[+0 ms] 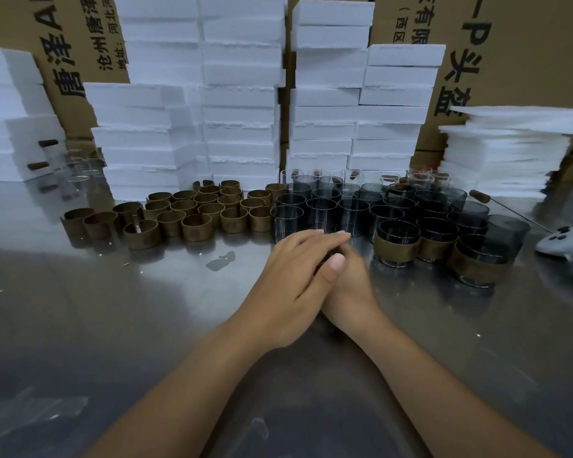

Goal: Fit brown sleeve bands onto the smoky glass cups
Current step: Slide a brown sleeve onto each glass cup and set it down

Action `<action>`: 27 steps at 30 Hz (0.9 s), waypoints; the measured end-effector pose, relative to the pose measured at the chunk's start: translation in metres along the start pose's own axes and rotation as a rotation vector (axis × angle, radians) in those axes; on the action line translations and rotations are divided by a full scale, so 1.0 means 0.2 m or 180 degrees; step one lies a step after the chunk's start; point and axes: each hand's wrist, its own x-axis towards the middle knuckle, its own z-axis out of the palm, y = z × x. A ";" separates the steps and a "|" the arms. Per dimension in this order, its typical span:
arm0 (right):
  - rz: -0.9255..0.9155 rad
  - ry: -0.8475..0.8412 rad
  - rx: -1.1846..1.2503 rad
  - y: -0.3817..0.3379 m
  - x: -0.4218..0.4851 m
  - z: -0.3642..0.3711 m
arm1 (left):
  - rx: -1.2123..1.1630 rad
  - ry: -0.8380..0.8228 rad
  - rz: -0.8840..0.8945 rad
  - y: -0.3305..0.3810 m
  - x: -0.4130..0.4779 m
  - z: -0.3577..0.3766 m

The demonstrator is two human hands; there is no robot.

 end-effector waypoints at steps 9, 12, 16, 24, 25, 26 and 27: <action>0.0309 0.0487 0.0348 -0.01 0.00 0.01 | -0.0027 -0.0014 0.0084 0.00 0.00 0.00; 0.0338 0.0735 0.0247 -0.02 0.00 0.00 | 0.0006 -0.0054 0.0035 0.00 0.00 0.00; 0.0499 0.0937 0.0375 -0.03 -0.01 -0.01 | 0.0051 -0.0011 -0.0043 -0.01 -0.01 0.00; 0.0494 0.1109 0.0499 -0.05 -0.01 -0.02 | -0.0037 -0.0013 -0.0436 -0.05 -0.01 -0.01; 0.0452 0.1100 0.0516 -0.05 -0.01 -0.02 | -0.0031 -0.0009 -0.0437 -0.05 -0.01 -0.01; 0.0405 0.1078 0.0538 -0.06 -0.02 -0.02 | -0.0028 -0.0001 -0.0436 -0.05 -0.01 -0.01; 0.0363 0.1039 0.0576 -0.06 -0.02 -0.02 | -0.0028 0.0014 -0.0433 -0.05 -0.01 -0.01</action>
